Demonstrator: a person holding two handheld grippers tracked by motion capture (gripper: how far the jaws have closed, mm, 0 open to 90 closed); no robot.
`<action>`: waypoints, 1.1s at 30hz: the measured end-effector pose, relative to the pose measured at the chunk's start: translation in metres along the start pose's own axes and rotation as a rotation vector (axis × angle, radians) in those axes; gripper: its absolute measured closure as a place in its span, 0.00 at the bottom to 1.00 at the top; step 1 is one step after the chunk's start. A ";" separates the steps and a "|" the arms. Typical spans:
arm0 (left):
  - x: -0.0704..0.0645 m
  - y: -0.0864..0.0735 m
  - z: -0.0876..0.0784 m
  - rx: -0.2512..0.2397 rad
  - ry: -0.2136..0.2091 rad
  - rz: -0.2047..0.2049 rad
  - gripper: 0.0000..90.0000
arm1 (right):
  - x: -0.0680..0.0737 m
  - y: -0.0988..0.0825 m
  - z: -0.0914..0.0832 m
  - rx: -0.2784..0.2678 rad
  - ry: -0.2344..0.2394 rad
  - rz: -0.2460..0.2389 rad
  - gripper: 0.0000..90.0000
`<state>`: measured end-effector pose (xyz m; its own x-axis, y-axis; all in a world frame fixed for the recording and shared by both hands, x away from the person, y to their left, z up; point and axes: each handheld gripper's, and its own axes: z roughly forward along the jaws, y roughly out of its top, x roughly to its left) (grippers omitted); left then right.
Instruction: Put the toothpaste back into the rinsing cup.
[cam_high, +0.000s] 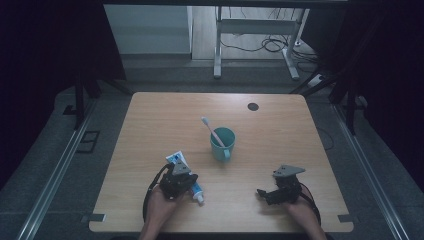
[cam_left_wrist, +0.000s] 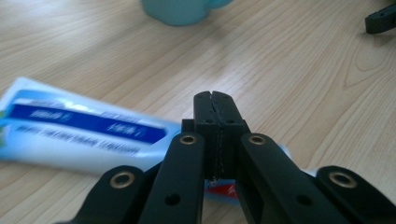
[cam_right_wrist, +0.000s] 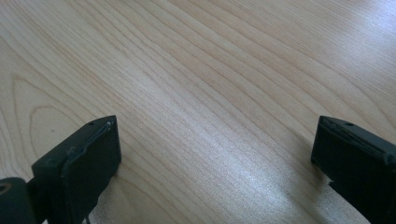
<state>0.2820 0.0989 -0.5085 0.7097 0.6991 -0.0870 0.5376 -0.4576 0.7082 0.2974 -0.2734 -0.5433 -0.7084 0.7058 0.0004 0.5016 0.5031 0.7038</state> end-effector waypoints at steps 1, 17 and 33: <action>-0.001 0.000 0.002 0.006 -0.003 0.000 1.00 | 0.000 0.000 0.000 0.000 0.000 0.000 0.01; -0.008 -0.002 0.004 0.039 -0.016 -0.017 0.99 | 0.000 0.000 0.000 -0.001 0.000 -0.001 0.01; 0.006 -0.017 -0.009 0.084 0.047 -0.036 0.97 | 0.000 0.000 0.000 -0.001 0.000 -0.002 0.01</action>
<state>0.2729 0.1158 -0.5152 0.6682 0.7399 -0.0771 0.6003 -0.4750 0.6435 0.2974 -0.2735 -0.5434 -0.7092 0.7050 -0.0012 0.4996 0.5038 0.7047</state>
